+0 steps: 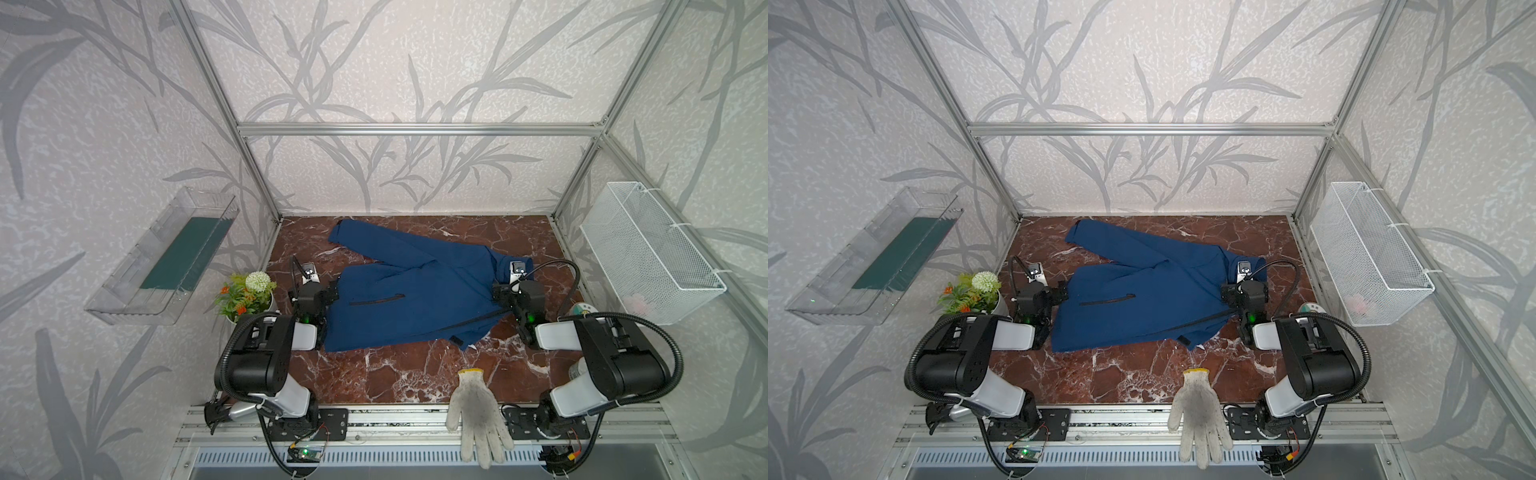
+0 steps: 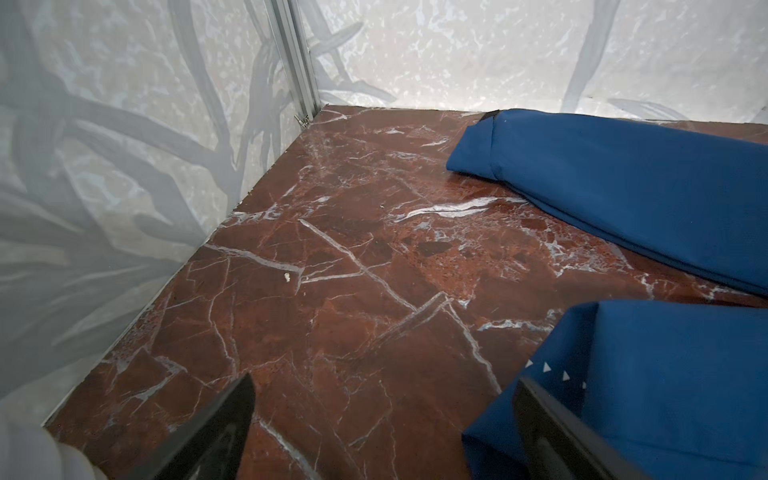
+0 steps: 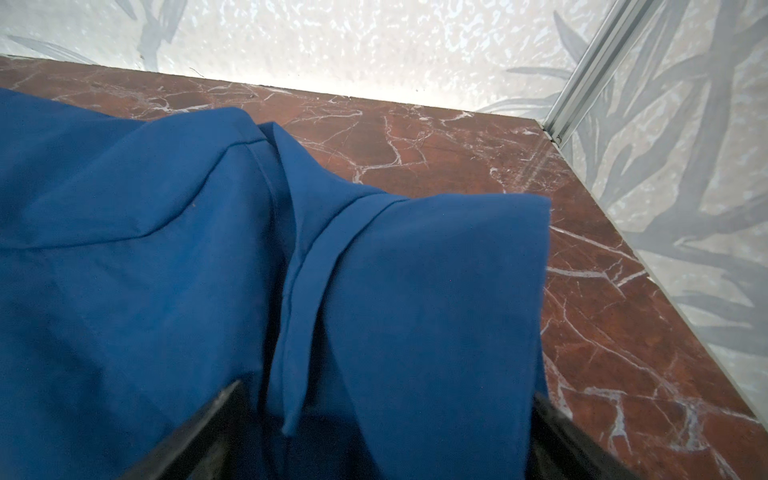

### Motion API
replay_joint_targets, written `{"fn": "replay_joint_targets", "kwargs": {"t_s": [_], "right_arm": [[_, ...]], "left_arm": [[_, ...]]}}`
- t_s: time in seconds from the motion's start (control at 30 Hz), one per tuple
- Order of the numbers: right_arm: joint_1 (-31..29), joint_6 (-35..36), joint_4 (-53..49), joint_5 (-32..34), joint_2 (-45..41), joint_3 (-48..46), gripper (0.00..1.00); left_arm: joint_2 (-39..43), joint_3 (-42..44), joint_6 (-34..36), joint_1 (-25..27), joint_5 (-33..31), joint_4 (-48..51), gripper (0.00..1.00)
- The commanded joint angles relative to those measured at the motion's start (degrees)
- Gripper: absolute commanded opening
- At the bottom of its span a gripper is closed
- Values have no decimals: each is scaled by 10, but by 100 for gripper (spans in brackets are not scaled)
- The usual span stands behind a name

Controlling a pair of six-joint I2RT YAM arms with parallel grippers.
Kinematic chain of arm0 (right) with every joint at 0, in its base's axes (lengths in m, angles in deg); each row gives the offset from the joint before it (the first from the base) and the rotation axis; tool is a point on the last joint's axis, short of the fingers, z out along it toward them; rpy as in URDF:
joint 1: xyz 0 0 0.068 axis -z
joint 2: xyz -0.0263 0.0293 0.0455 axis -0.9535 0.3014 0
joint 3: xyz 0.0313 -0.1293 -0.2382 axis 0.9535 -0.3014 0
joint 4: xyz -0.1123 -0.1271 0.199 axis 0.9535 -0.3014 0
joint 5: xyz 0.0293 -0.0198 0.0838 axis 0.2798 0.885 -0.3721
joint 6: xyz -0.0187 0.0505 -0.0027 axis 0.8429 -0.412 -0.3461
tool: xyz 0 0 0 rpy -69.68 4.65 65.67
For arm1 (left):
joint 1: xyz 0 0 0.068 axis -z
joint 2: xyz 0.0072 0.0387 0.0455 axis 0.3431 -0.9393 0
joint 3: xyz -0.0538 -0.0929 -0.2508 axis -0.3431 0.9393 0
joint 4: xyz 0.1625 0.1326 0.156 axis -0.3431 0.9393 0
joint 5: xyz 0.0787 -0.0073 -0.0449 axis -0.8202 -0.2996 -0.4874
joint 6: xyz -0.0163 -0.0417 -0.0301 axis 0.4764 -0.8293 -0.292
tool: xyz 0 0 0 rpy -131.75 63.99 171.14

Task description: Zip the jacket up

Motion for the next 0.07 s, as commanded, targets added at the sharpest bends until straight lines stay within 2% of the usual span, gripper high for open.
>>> {"fn": "replay_joint_targets", "kwargs": {"t_s": [0.0, 0.03], "right_arm": [[2, 5, 10, -5, -6, 8, 99], [1, 4, 11, -6, -5, 7, 99]], "left_arm": [[2, -8, -1, -2, 0, -19, 99], [2, -8, -2, -2, -1, -19, 99]]}}
